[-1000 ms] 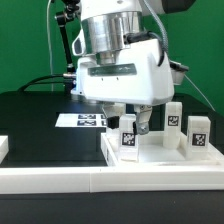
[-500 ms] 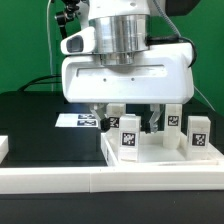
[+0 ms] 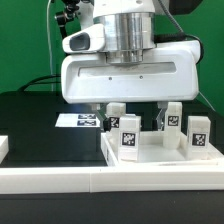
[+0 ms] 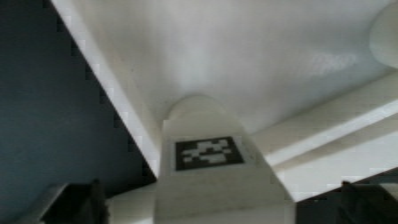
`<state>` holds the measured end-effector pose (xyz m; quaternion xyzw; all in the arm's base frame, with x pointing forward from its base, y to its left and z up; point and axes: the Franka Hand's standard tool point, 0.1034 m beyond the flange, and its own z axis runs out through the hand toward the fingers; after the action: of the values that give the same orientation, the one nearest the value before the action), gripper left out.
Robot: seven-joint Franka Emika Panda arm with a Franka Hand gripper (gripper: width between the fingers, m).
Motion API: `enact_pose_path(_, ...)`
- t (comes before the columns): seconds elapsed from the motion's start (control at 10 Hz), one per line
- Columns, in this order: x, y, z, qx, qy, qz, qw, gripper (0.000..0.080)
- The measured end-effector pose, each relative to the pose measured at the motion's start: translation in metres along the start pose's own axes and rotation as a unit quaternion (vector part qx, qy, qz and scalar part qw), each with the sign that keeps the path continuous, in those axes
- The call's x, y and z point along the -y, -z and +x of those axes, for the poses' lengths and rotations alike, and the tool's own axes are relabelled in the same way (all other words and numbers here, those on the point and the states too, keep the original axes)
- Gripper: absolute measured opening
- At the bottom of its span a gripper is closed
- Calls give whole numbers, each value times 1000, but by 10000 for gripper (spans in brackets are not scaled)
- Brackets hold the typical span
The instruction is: Assemble square table
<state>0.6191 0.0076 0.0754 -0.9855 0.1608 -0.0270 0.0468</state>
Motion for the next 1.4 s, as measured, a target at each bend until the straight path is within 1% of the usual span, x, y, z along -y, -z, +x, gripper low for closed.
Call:
enact_pose_path(0.1, 0, 0, 0, 0, 0, 0, 1000, 492)
enact_pose_path(0.2, 0, 0, 0, 0, 0, 0, 1000, 310)
enact_pose_path(0.3, -4, 0, 1, 0, -2, -2, 1000, 292)
enact_pose_path(0.6, -4, 0, 1, 0, -11, -1, 1000, 292)
enact_pose_path(0.7, -4, 0, 1, 0, -35, 0, 999, 292)
enact_pose_path(0.9, -3, 0, 1, 0, -130, 3, 991, 292)
enact_pose_path(1.1, -4, -1, -1, 0, -255, 15, 967, 292)
enact_pose_path(1.3, -1, -2, -4, -3, -360, 20, 933, 292)
enact_pose_path(1.4, 1, -2, -5, 0, -427, 21, 904, 292)
